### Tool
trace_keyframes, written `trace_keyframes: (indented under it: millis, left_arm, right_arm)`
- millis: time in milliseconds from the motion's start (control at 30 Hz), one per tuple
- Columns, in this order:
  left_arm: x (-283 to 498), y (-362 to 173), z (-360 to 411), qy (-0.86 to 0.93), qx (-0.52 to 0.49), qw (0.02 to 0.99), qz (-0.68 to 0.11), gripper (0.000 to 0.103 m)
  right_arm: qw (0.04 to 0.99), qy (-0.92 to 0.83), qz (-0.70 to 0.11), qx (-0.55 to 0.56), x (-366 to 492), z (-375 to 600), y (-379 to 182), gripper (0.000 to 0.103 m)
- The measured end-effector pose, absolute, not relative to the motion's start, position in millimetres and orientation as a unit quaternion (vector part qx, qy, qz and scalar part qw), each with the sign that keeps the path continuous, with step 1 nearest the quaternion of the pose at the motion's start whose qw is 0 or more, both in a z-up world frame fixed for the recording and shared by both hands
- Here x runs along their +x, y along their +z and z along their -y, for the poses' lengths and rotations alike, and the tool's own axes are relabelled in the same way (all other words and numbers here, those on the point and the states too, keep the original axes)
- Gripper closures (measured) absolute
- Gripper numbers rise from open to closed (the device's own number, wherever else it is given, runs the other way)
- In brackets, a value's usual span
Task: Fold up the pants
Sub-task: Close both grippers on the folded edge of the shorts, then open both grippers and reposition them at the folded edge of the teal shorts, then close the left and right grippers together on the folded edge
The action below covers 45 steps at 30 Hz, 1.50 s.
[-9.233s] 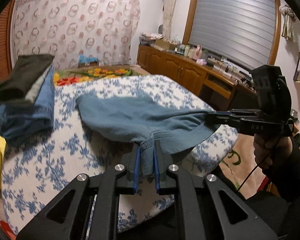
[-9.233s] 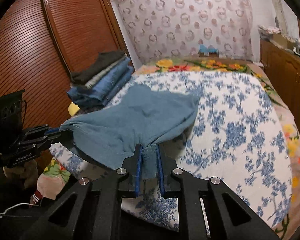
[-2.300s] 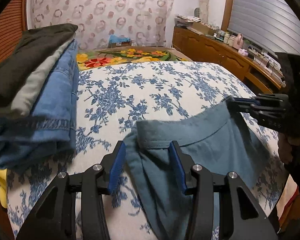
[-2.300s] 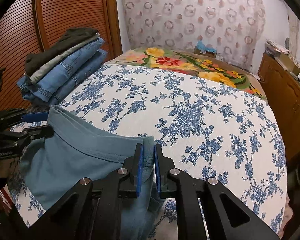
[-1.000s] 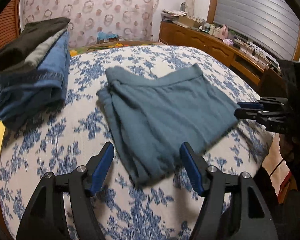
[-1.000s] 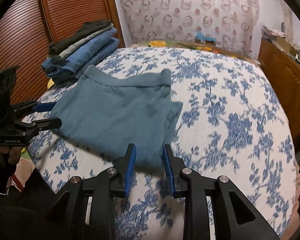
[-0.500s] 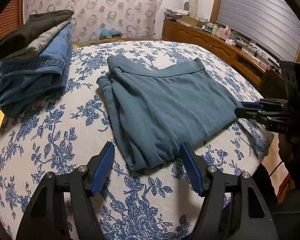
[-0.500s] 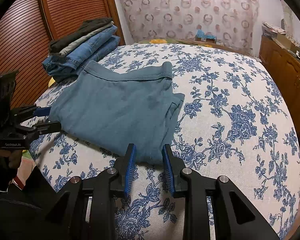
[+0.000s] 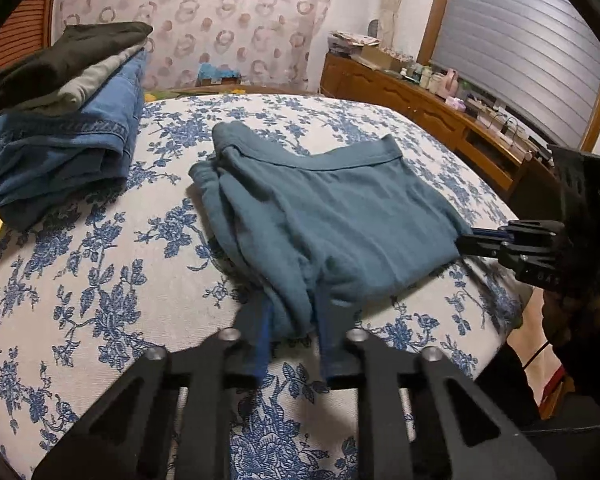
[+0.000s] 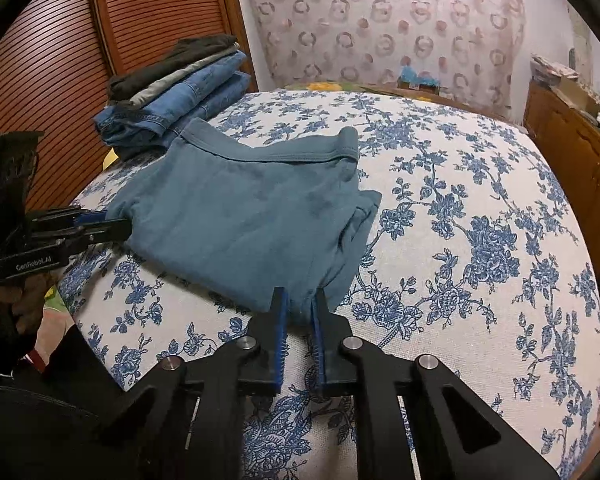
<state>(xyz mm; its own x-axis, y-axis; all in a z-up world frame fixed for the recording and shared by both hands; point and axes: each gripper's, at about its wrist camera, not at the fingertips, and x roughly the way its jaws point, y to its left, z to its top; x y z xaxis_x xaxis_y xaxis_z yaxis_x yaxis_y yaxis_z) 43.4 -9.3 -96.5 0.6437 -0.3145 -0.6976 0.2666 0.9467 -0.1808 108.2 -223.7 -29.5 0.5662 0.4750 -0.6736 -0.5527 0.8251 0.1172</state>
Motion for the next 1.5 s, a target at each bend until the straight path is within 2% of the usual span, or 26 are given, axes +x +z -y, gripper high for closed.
trace_keyframes:
  millis: [267, 500, 600, 667, 700, 767, 933, 1000, 1100, 1500]
  left_arm:
    - [23, -81, 5, -0.18, -0.037, 0.906, -0.381, 0.089]
    - [-1, -86, 6, -0.177, -0.032, 0.896, -0.406, 0.089]
    - [-3, -85, 7, -0.169, -0.028, 0.896, -0.409, 0.084]
    - [-2, -82, 5, -0.165, -0.029, 0.898, -0.406, 0.076]
    - [0, -81, 3, -0.162, -0.03, 0.9, -0.403, 0.072]
    - [2, -78, 0, -0.157, -0.035, 0.905, -0.394, 0.051]
    - [21, -76, -7, -0.145, -0.044, 0.907, -0.392, 0.036]
    - [31, -76, -9, -0.14, -0.045, 0.909, -0.39, 0.036]
    - [48, -75, -10, -0.129, -0.048, 0.91, -0.391, 0.036]
    - [93, -82, -12, -0.111, -0.051, 0.908, -0.4, 0.036]
  right_arm:
    - [0.883, 0.304, -0.356, -0.043, 92, 238, -19, 0.094]
    - [0.872, 0.317, -0.371, -0.034, 69, 249, -18, 0.094]
    - [0.874, 0.308, -0.374, -0.037, 66, 250, -15, 0.094]
    - [0.874, 0.306, -0.375, -0.035, 67, 251, -12, 0.094]
    - [0.875, 0.304, -0.374, -0.035, 67, 252, -10, 0.09]
    - [0.88, 0.294, -0.371, -0.036, 69, 251, -8, 0.084]
    - [0.888, 0.277, -0.365, -0.029, 79, 245, -9, 0.071]
    - [0.889, 0.275, -0.364, -0.021, 89, 242, -11, 0.063]
    - [0.892, 0.264, -0.368, -0.012, 104, 236, -16, 0.059]
    - [0.893, 0.235, -0.384, -0.017, 136, 211, -28, 0.057]
